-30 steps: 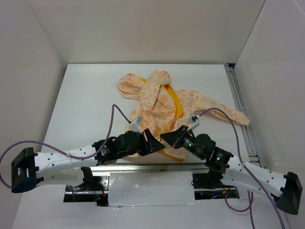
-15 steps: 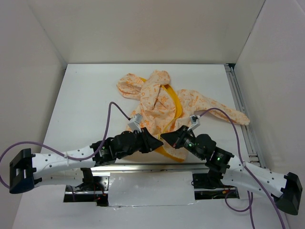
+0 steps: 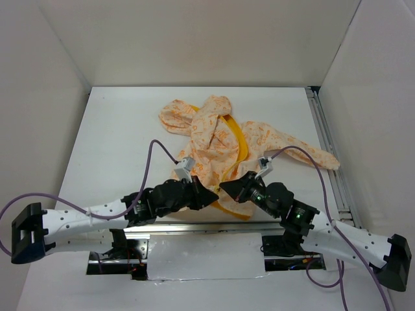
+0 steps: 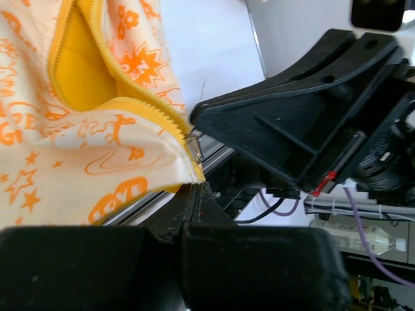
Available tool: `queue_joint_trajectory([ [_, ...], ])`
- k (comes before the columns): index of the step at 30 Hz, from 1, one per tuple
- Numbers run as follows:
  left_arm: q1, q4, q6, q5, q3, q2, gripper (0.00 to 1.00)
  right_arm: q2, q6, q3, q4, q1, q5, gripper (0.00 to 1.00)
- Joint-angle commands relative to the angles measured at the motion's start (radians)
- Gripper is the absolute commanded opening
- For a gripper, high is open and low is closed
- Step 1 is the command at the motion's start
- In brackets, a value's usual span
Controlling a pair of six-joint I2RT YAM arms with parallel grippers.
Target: Zip up the jacket
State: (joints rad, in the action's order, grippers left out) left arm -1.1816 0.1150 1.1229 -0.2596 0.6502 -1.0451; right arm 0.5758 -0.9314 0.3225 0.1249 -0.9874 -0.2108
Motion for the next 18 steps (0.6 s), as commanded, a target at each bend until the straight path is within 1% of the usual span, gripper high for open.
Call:
queue_joint_trajectory([
  [1,0.000,0.006,-0.073,0.090,-0.067,0.072,0.00,0.001,0.068,0.053,-0.056,-0.011,-0.105,0.00],
  [4,0.000,0.099,-0.096,0.189,-0.162,0.143,0.00,0.053,0.108,0.070,-0.048,-0.008,-0.147,0.00],
  [6,0.000,0.110,-0.086,0.224,-0.213,0.178,0.00,0.103,0.114,0.085,-0.059,-0.010,-0.159,0.00],
  [7,0.000,0.097,-0.056,0.227,-0.221,0.187,0.00,0.119,0.112,0.086,-0.059,-0.010,-0.167,0.00],
  [10,0.000,0.063,-0.055,0.250,-0.233,0.200,0.00,0.160,0.092,0.078,-0.044,-0.010,-0.203,0.00],
  [13,0.000,0.071,-0.066,0.270,-0.248,0.203,0.00,0.190,0.121,0.081,-0.025,-0.011,-0.216,0.00],
  [14,0.000,0.051,-0.048,0.266,-0.239,0.194,0.00,0.190,0.126,0.079,-0.016,-0.010,-0.204,0.00],
  [15,0.000,-0.018,-0.008,0.266,-0.225,0.185,0.00,0.185,0.132,0.075,0.001,-0.011,-0.187,0.00],
  [17,0.000,-0.090,0.024,0.223,-0.172,0.149,0.41,0.168,0.147,0.061,0.039,-0.011,-0.138,0.00],
  [18,0.000,-0.103,0.020,0.217,-0.161,0.142,0.67,0.164,0.146,0.059,0.045,-0.011,-0.128,0.00],
])
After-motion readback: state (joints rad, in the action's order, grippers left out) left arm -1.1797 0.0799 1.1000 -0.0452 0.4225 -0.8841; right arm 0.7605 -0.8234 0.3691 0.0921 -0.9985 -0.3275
